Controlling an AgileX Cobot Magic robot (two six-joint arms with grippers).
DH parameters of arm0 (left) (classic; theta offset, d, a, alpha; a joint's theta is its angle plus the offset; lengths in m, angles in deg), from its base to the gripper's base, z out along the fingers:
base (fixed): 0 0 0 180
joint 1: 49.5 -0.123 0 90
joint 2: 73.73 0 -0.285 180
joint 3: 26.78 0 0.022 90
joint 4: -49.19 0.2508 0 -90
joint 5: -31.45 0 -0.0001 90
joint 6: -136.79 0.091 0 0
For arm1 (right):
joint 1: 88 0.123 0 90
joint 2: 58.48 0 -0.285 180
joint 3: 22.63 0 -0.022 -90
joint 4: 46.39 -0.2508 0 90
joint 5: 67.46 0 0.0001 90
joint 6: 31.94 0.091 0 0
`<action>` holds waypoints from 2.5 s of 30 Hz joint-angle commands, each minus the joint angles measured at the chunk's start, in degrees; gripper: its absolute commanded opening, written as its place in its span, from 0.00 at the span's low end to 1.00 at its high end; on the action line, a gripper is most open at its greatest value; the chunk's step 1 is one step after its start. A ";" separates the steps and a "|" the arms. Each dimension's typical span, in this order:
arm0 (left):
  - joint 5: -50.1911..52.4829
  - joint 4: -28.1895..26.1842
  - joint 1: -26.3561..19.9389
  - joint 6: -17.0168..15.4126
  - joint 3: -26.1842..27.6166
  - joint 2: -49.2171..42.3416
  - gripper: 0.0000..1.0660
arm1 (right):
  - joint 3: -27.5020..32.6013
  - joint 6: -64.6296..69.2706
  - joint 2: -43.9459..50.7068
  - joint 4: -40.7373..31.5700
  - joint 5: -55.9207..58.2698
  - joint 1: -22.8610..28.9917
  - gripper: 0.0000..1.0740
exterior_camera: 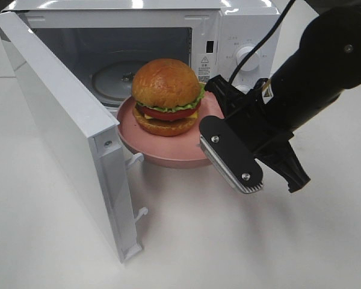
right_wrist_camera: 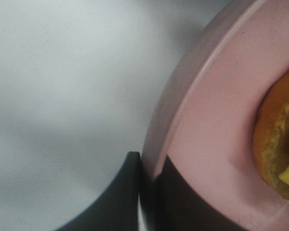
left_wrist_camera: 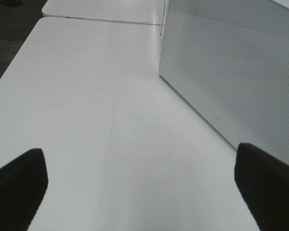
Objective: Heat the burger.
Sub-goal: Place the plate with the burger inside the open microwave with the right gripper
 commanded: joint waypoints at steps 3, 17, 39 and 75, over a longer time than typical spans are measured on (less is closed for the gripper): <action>0.17 -0.40 -0.06 -0.06 -0.06 -1.26 0.92 | -4.18 2.12 -2.41 0.74 -2.52 0.92 0.00; 0.17 -0.40 -0.06 -0.06 -0.06 -1.26 0.92 | -11.52 5.73 -9.00 1.78 -0.80 0.92 0.00; 0.17 -0.40 -0.06 -0.06 -0.06 -1.26 0.92 | -24.75 10.83 -18.79 4.47 4.53 0.92 0.00; 0.17 -0.40 -0.06 -0.06 -0.06 -1.26 0.92 | -54.89 25.50 -38.96 11.17 12.72 0.80 0.00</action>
